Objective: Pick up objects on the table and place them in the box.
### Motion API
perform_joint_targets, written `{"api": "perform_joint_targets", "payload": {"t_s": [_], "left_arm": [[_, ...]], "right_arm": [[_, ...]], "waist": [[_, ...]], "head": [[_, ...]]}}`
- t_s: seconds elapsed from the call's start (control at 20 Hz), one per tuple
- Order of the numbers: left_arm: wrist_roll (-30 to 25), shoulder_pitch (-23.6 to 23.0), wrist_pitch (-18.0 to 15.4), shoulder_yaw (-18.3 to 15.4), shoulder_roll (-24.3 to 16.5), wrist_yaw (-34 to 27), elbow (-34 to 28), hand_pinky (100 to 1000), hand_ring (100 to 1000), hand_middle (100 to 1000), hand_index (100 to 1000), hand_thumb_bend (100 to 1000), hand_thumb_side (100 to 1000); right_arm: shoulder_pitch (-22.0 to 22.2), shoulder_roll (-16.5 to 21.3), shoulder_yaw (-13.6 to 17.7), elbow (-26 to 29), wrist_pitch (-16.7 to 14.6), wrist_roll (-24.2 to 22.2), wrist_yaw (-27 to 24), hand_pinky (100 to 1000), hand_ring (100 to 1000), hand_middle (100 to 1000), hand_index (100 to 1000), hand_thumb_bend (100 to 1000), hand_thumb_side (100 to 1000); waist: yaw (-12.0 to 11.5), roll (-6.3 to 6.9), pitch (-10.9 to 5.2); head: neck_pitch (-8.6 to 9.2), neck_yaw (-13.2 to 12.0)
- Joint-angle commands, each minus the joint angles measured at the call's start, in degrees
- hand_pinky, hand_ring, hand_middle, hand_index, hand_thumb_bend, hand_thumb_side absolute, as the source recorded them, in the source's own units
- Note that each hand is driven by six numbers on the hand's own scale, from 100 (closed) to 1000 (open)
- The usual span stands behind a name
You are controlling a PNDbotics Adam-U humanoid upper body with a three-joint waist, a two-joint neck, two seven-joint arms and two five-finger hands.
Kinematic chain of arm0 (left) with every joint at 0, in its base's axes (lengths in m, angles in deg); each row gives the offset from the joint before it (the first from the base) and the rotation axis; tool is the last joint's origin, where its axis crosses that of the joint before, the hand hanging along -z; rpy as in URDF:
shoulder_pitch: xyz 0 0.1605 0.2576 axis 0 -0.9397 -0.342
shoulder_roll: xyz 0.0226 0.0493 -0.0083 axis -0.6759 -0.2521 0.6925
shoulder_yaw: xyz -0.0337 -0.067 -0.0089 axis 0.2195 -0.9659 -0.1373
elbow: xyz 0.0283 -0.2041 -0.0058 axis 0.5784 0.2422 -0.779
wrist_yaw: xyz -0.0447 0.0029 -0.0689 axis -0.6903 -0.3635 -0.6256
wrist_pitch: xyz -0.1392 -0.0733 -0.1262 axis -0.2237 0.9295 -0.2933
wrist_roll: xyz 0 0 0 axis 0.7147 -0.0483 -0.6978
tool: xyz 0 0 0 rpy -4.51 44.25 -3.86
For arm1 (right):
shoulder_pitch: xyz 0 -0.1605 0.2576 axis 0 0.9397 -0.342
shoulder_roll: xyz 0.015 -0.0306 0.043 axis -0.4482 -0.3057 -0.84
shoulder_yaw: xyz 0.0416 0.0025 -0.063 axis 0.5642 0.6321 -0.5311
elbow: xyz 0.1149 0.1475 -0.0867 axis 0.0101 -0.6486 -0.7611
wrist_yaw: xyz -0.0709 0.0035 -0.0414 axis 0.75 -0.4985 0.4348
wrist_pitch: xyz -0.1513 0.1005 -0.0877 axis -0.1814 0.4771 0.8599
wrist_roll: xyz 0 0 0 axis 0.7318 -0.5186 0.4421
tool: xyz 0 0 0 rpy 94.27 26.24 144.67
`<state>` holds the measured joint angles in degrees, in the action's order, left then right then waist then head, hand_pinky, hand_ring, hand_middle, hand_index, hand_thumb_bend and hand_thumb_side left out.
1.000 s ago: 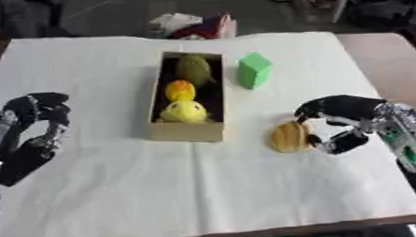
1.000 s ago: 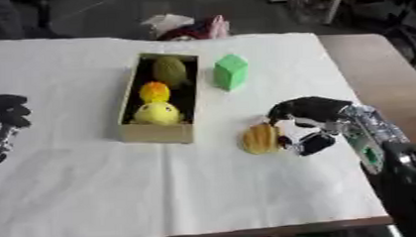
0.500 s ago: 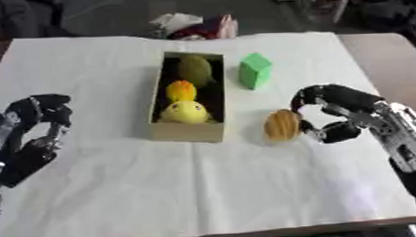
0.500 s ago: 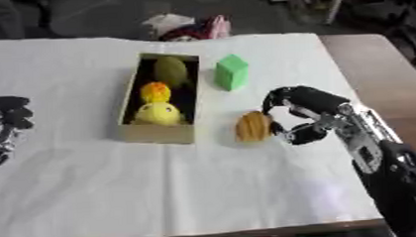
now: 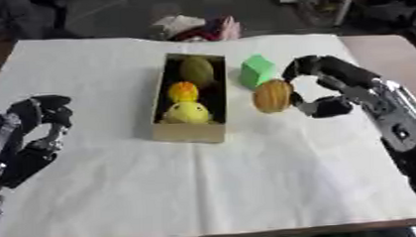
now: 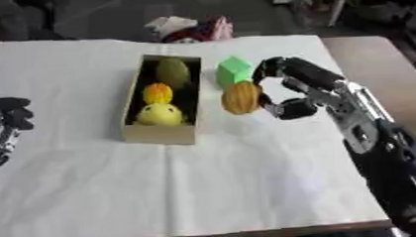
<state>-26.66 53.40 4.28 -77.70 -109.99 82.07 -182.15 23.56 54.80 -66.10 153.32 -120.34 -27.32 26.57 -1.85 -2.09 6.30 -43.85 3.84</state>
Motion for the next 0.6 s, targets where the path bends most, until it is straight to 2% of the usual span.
{"api": "perform_joint_targets", "payload": {"t_s": [0.05,0.35,0.5,0.6], "left_arm": [[-0.33,0.17,-0.13,0.07,0.19,-0.20,-0.61,757,586,594,772,100,593],[-0.60,-0.08,-0.10,0.39,1.86,-0.60,-0.23,757,586,593,771,100,609],[-1.00,-0.04,-0.17,0.83,2.40,-0.81,0.03,757,586,594,771,100,614],[-1.29,0.02,-0.21,1.09,2.67,-0.88,0.16,757,586,593,769,100,616]], "right_arm": [[-4.49,-1.23,-0.11,-3.09,0.12,-1.38,-0.10,814,777,711,356,100,100],[-11.86,-7.10,0.44,-12.31,1.23,-5.24,3.17,818,783,720,366,100,100],[-13.70,-9.78,1.67,-17.23,1.44,-5.08,6.22,821,789,730,376,100,100],[-14.66,-11.06,2.19,-19.79,2.03,-4.60,8.27,823,795,742,426,100,100]], "waist": [[-0.48,0.47,-0.85],[-2.06,1.19,-0.88],[-2.82,1.47,-0.91],[-3.38,1.55,-0.86]], "head": [[-0.27,0.43],[-0.27,1.40],[-0.27,2.02],[-0.27,2.55]]}}
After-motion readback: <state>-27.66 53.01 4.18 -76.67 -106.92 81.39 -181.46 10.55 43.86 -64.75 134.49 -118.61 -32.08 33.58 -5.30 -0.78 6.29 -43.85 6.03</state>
